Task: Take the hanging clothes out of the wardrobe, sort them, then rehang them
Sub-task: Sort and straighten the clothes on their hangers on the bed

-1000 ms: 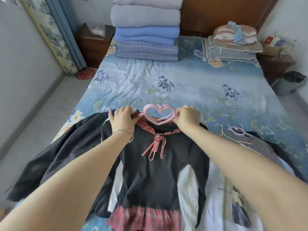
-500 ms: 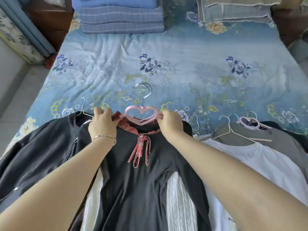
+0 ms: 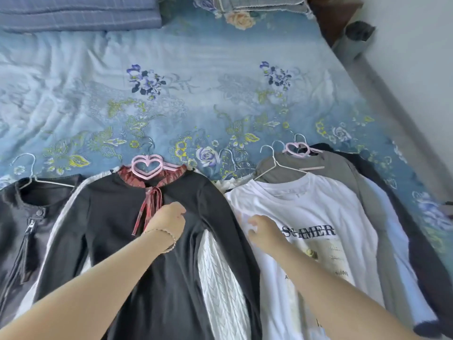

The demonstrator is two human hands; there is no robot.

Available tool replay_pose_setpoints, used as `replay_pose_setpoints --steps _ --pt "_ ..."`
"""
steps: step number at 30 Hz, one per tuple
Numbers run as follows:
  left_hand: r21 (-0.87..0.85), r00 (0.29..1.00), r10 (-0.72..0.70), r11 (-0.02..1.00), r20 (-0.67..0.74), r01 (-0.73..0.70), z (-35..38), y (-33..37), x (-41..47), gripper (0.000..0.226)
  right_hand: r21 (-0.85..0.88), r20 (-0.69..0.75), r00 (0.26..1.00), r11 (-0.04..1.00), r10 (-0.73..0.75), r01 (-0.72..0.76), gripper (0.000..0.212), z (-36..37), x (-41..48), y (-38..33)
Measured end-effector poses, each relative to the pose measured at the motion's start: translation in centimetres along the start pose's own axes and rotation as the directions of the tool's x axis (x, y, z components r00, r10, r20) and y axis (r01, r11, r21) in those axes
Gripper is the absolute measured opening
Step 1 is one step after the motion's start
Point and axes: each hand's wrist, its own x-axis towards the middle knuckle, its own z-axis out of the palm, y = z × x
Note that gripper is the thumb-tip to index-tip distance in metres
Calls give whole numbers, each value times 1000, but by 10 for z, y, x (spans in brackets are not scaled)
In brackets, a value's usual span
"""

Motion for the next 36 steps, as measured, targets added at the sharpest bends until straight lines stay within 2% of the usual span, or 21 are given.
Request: replay_pose_setpoints --steps 4,8,12,16,22,25,28,31,34,36 --pt "-7 993 69 998 92 -69 35 60 -30 30 -12 -23 989 989 144 -144 21 -50 -31 71" --pt "-1 990 97 995 104 -98 65 110 -52 29 22 -63 972 974 225 -224 27 -97 -47 132" --pt "-27 995 53 998 80 -51 98 145 -55 26 14 -97 973 978 207 -207 24 -129 -27 189" --pt "-33 999 -36 999 6 36 130 183 -39 26 -65 -126 986 991 109 -118 27 -154 28 228" --pt "-137 977 -155 981 -145 135 167 235 -5 26 -243 -80 995 969 -65 44 32 -171 108 243" --pt "-175 961 -184 973 -209 148 177 247 9 24 -258 -52 988 957 -147 129 42 -175 148 233" --pt "-201 952 -199 968 -234 153 180 255 17 23 -234 -28 990 964 -135 125 55 -175 180 225" --pt "-222 951 -189 966 -246 134 181 257 17 22 -292 17 996 952 -88 89 58 -169 198 225" --pt "-238 951 -178 964 -253 118 177 258 13 24 -209 44 998 976 -46 54 49 -167 200 227" --pt "-231 945 -179 966 -275 115 171 259 13 25 -160 108 990 981 -91 108 28 -172 195 228"
